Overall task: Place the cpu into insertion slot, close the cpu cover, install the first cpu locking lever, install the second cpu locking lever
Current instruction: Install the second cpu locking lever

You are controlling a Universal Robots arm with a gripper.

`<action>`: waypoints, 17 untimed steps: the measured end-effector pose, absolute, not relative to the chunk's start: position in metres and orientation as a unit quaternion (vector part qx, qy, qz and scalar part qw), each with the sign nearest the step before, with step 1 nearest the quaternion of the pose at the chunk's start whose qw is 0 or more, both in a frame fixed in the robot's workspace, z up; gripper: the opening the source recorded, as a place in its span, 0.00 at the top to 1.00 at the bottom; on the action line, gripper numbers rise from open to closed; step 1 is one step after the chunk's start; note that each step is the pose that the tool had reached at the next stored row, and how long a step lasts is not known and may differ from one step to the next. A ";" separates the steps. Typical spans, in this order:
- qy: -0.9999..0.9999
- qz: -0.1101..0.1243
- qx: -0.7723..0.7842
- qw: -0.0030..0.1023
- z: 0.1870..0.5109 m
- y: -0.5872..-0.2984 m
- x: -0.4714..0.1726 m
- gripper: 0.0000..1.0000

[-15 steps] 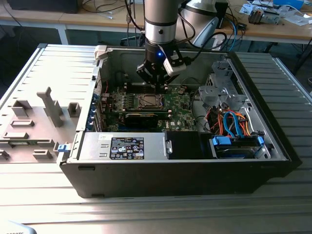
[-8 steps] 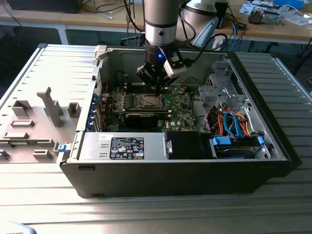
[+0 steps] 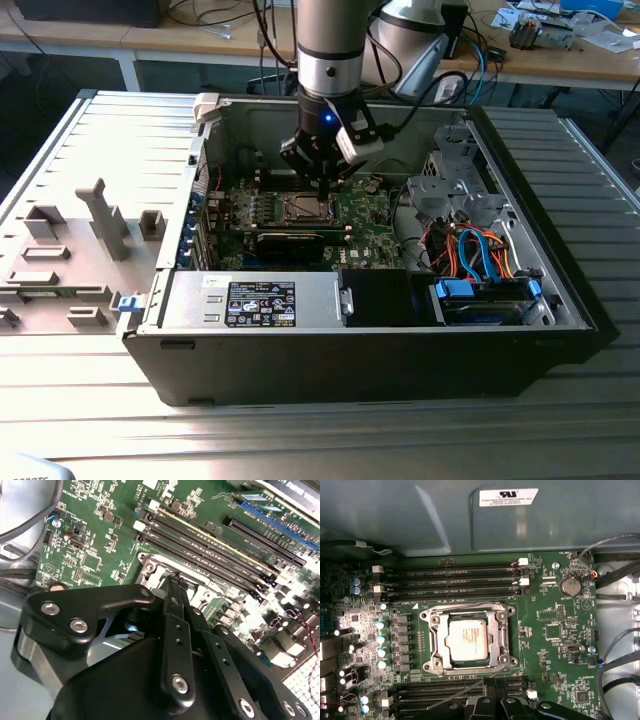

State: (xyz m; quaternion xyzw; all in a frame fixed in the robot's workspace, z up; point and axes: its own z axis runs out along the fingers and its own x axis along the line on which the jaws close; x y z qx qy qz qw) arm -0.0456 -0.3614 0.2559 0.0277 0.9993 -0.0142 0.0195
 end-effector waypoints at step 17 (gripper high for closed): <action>0.999 -0.014 0.028 0.020 0.256 -0.375 -0.046 0.89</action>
